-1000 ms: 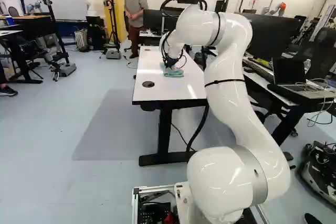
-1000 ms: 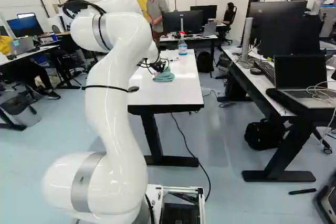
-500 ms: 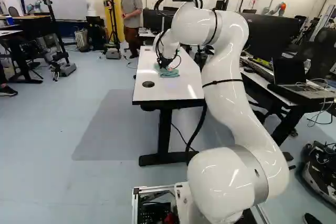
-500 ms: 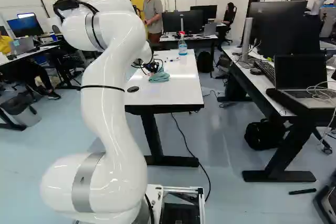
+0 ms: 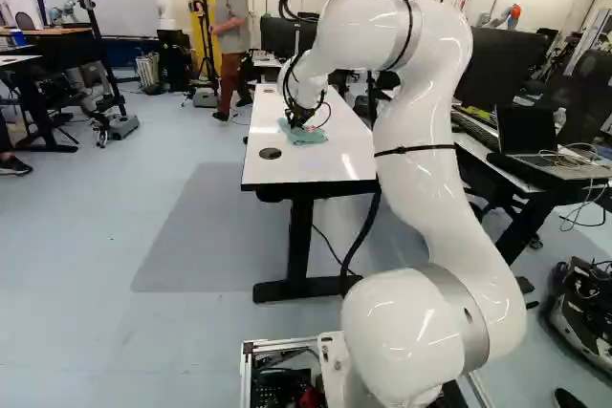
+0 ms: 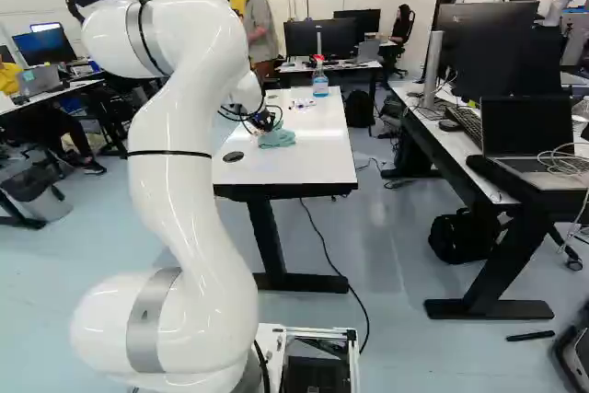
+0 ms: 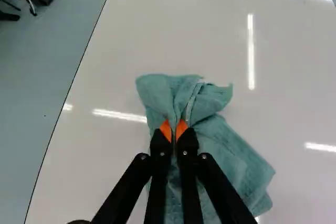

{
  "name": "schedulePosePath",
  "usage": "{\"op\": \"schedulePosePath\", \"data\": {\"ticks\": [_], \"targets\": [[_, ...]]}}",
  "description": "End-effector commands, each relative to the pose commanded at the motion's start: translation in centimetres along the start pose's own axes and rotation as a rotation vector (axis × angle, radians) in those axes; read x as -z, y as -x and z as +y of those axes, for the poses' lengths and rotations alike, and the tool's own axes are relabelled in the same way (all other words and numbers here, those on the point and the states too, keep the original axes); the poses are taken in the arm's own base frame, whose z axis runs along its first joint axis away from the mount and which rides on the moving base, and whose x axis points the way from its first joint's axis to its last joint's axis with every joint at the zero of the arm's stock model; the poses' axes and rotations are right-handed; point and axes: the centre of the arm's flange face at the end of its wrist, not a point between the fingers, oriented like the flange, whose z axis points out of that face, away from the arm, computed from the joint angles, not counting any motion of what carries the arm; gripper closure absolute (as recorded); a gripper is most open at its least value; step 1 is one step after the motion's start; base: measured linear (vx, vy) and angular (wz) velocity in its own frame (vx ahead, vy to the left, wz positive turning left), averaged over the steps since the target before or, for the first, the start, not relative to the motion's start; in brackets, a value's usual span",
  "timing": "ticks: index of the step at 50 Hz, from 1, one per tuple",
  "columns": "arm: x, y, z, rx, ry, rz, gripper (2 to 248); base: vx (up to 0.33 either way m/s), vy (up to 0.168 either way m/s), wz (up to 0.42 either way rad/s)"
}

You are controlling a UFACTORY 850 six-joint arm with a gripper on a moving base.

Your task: Clean the table with the green towel

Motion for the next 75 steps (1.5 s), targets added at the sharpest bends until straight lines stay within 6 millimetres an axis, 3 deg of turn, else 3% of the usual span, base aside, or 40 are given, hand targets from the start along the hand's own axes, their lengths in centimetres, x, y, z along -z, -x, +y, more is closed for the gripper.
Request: {"op": "schedulePosePath", "data": {"ticks": [26, 56, 75], "targets": [[3.5, 2.4, 2.9, -0.034, 0.027, -0.022, 220, 0.0, 0.0, 0.0], [8.4, 2.0, 3.9, -0.048, 0.04, 0.021, 220, 0.0, 0.0, 0.0], [10.7, 4.5, 5.0, -0.065, 0.053, 0.001, 220, 0.0, 0.0, 0.0]]}}
